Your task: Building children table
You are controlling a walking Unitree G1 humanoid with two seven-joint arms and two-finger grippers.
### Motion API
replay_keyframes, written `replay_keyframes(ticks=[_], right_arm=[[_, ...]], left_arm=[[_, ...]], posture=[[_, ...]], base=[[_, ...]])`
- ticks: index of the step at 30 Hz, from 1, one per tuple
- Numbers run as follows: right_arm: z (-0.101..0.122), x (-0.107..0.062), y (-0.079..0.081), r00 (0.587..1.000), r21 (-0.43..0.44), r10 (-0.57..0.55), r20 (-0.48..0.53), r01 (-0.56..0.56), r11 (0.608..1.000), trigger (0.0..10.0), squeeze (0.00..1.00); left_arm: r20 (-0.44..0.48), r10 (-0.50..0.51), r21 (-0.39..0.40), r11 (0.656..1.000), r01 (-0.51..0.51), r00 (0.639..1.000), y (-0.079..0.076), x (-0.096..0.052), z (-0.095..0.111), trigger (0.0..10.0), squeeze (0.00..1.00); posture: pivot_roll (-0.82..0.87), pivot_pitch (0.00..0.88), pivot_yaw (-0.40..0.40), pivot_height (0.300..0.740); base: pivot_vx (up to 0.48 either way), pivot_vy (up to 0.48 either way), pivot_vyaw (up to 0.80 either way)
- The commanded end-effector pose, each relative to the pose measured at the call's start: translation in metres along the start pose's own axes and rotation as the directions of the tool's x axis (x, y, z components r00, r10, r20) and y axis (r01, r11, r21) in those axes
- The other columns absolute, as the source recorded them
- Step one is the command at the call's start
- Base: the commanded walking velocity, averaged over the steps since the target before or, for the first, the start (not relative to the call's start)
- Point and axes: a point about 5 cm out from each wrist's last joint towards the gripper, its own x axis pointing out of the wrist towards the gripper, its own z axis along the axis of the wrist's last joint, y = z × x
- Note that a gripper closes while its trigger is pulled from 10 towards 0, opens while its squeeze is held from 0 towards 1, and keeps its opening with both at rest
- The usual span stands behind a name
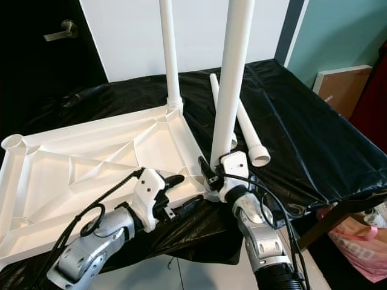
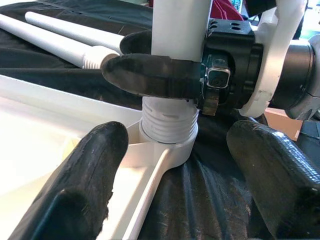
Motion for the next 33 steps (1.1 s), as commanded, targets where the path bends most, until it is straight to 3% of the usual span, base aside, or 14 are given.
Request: replay_keyframes(ticks=[1, 7, 12, 15, 20, 25, 33], right_arm=[[-0.043, -0.018, -0.006, 0.970, 0.051, -0.043, -0.239, 0.057, 0.997, 10.0, 0.00], [-0.040, -0.024, -0.007, 0.984, 0.078, -0.069, -0.166, 0.082, 0.994, 10.0, 0.00], [-0.044, -0.031, -0.019, 0.969, 0.219, -0.182, -0.167, 0.216, 0.951, 10.0, 0.00], [-0.044, -0.032, -0.021, 0.965, 0.245, -0.196, -0.174, 0.235, 0.941, 10.0, 0.00], [-0.040, -0.032, -0.021, 0.973, 0.206, -0.178, -0.149, 0.207, 0.956, 10.0, 0.00], [-0.026, -0.037, -0.007, 0.997, 0.054, -0.071, 0.013, 0.071, 0.996, 10.0, 0.00], [-0.026, -0.042, 0.000, 0.999, -0.034, 0.000, 0.034, 0.002, 0.999, 10.0, 0.00]], left_arm=[[-0.008, -0.081, -0.002, 0.997, 0.081, 0.997, -0.007, 0.000, 0.000, 10.0, 0.00], [-0.009, -0.079, -0.004, 0.997, 0.079, 0.997, -0.007, -0.001, 0.000, 10.0, 0.00], [-0.010, -0.080, -0.006, 0.997, 0.080, 0.997, -0.008, -0.002, 0.000, 10.0, 0.00], [-0.011, -0.082, -0.006, 0.997, 0.082, 0.997, -0.008, -0.002, 0.000, 10.0, 0.00], [-0.012, -0.087, -0.005, 0.996, 0.087, 0.996, -0.008, -0.001, 0.000, 10.0, 0.00], [-0.012, -0.086, -0.004, 0.996, 0.086, 0.996, -0.008, -0.002, 0.001, 10.0, 0.00], [-0.013, -0.084, -0.001, 0.996, 0.084, 0.996, -0.007, -0.002, 0.001, 10.0, 0.00]], posture=[[-0.15, 0.073, 0.030, 0.740], [-0.15, 0.076, 0.028, 0.740], [-0.15, 0.079, 0.033, 0.740], [-0.15, 0.081, 0.035, 0.740], [-0.15, 0.082, 0.038, 0.740], [-0.15, 0.079, 0.039, 0.740], [-0.15, 0.077, 0.039, 0.740]], base=[[0.000, 0.000, 0.00], [0.000, 0.000, 0.00], [0.000, 0.000, 0.00], [0.000, 0.000, 0.00], [0.000, 0.000, 0.00], [0.000, 0.000, 0.00], [0.000, 0.000, 0.00]])
